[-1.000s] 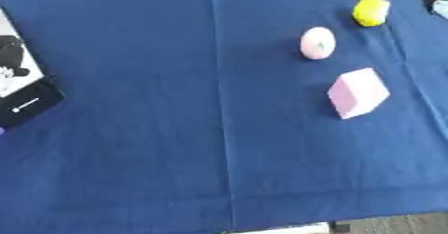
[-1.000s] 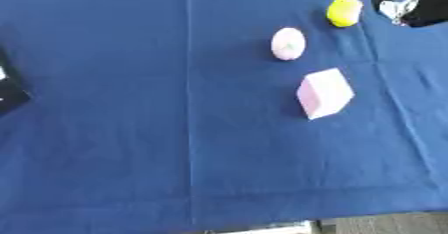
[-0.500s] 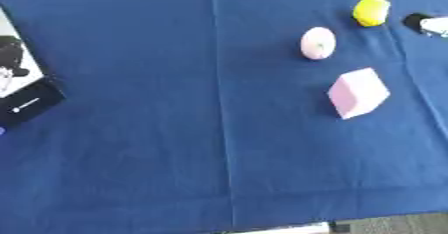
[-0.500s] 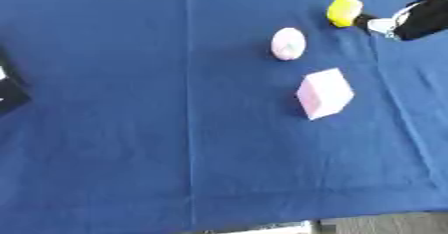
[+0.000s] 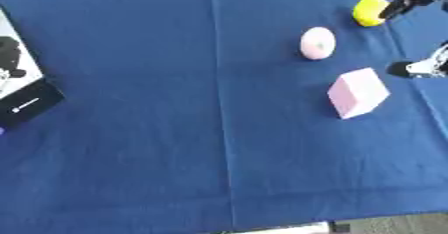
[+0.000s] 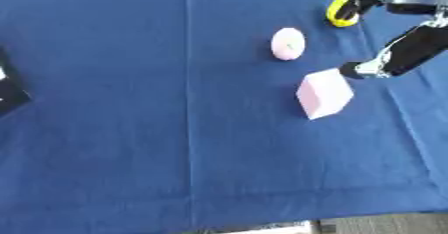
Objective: Pick up the objects with one hand, pass them to the other hand, and then place them into the box on the other side of the table.
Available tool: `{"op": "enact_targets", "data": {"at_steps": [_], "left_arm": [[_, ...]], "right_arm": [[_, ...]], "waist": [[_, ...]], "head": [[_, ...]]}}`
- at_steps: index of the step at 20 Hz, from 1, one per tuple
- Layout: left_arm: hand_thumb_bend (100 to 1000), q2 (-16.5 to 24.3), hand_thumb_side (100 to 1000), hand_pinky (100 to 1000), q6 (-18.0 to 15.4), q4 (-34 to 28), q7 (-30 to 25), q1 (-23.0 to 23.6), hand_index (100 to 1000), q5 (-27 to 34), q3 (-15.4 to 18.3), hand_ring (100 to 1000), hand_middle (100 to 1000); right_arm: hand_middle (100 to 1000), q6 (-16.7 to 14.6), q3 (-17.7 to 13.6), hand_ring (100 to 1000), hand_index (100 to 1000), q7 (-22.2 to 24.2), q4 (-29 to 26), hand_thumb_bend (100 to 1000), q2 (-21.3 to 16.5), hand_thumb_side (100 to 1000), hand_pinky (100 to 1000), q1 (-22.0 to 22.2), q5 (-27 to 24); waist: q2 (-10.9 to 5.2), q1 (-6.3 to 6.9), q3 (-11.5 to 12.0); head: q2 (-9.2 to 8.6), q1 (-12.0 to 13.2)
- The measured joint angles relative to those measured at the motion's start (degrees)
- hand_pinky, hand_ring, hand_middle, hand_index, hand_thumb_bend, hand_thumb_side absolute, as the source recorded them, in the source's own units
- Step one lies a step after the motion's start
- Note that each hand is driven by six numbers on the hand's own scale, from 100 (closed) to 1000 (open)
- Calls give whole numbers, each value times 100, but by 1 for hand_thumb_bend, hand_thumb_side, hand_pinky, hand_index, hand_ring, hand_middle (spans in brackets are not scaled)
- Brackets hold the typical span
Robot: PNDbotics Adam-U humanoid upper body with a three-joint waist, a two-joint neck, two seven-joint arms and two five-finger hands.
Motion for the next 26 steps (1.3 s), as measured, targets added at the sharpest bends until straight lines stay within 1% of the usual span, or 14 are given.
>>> {"op": "enact_targets", "data": {"at_steps": [11,19,26], "left_arm": [[440,0,554,718,10,0,-22,-4,759,0,-3,816,732],[440,0,554,718,20,0,-35,-6,759,0,-4,816,731],[439,0,555,719,24,0,-40,-6,759,0,-10,816,731]], "right_arm": [[836,-221,483,912,910,251,488,471,203,397,947,-224,268],[841,-354,604,917,918,347,795,473,288,393,952,-296,314],[853,-472,685,927,930,424,971,492,312,361,959,-347,338]], "waist": [[0,1,59],[0,1,68],[0,1,68]], "head": [[0,-44],[0,-59],[0,-64]]}}
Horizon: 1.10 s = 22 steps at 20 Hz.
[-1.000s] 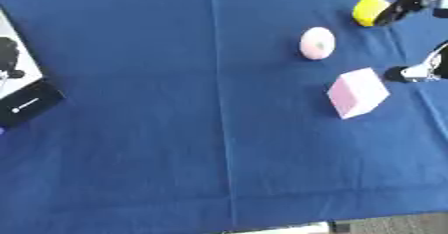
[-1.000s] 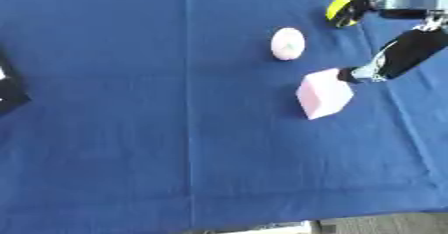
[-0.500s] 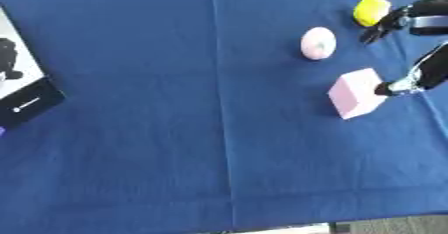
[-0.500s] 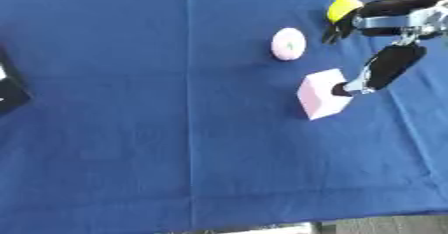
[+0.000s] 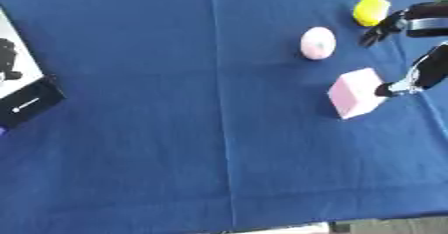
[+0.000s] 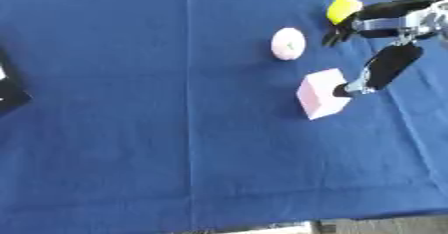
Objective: Pick up the objects with one hand, pass them to the other hand, and then place them into the box on the other side of the table.
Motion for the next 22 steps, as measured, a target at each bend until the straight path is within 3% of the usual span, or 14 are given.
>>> {"op": "enact_targets", "data": {"at_steps": [22], "left_arm": [[434,0,558,720,12,1,-16,0,759,2,-28,817,732]], "right_arm": [[860,-720,343,929,932,67,1007,508,400,348,959,-290,350]], "waist": [[3,0,4]], "head": [[1,-24]]}}
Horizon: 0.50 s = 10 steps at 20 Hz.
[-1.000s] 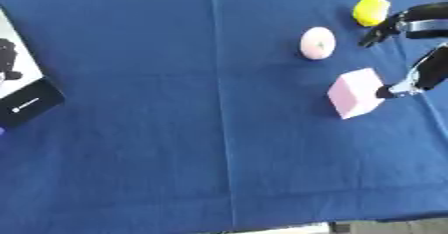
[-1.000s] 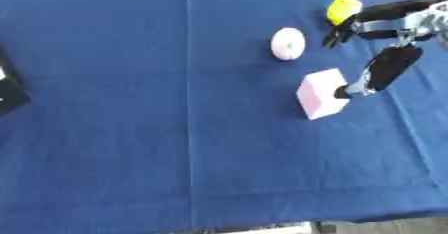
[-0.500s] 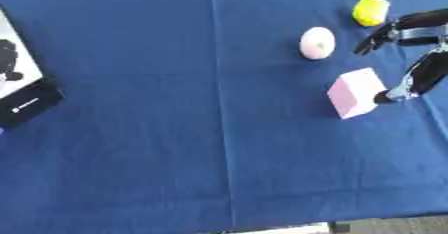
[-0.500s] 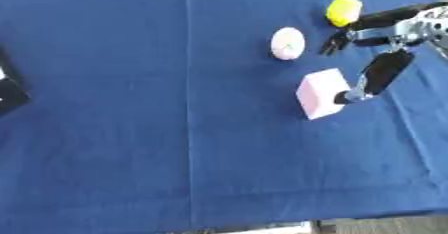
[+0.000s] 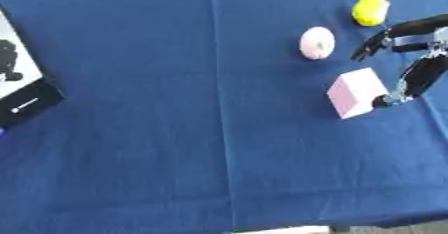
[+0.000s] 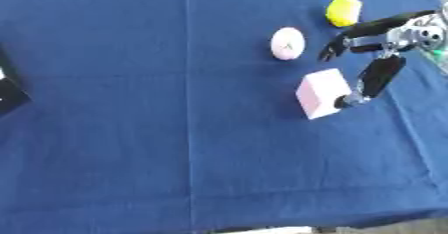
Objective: Pick up the objects with one hand, pass them to the other hand, and then place them into the box on the other side of the table.
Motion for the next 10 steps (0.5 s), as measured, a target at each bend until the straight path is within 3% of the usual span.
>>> {"op": "enact_targets", "data": {"at_steps": [10], "left_arm": [[431,0,560,721,7,0,-8,0,759,0,-1,818,732]], "right_arm": [[857,-187,150,925,924,25,373,515,205,334,956,-134,231]], "waist": [[2,2,1]], "head": [[0,-21]]}}
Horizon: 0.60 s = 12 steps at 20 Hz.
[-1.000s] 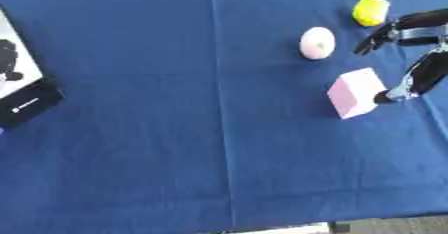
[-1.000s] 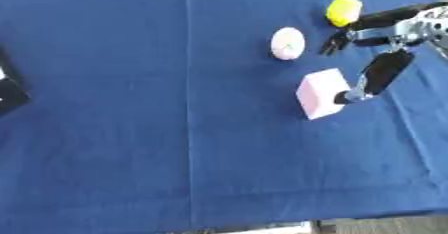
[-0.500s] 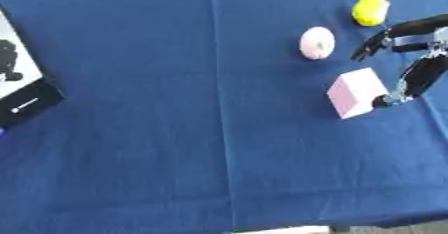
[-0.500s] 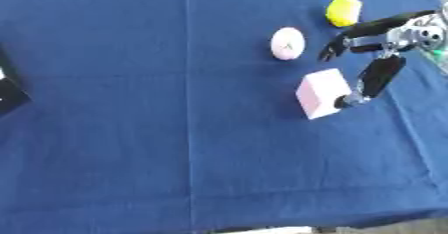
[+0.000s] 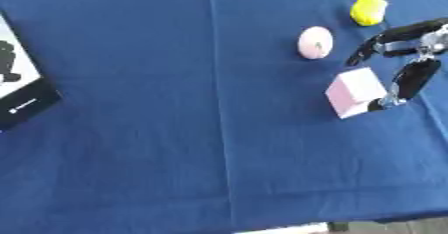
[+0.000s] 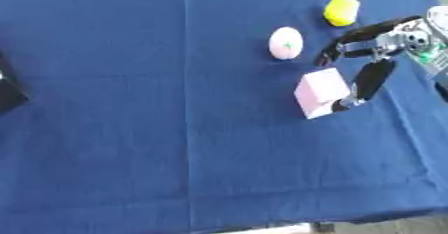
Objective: Pick up the objects with one hand, pass them to the other hand, and then place them into the box on the other side of the table.
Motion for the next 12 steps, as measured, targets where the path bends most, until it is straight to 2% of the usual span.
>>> {"op": "enact_targets", "data": {"at_steps": [12], "left_arm": [[424,-1,562,722,2,0,-5,0,759,0,-1,818,733]], "right_arm": [[831,-123,82,913,888,-91,330,521,185,286,952,-73,152]], "waist": [[1,0,22]], "head": [[2,-2]]}}
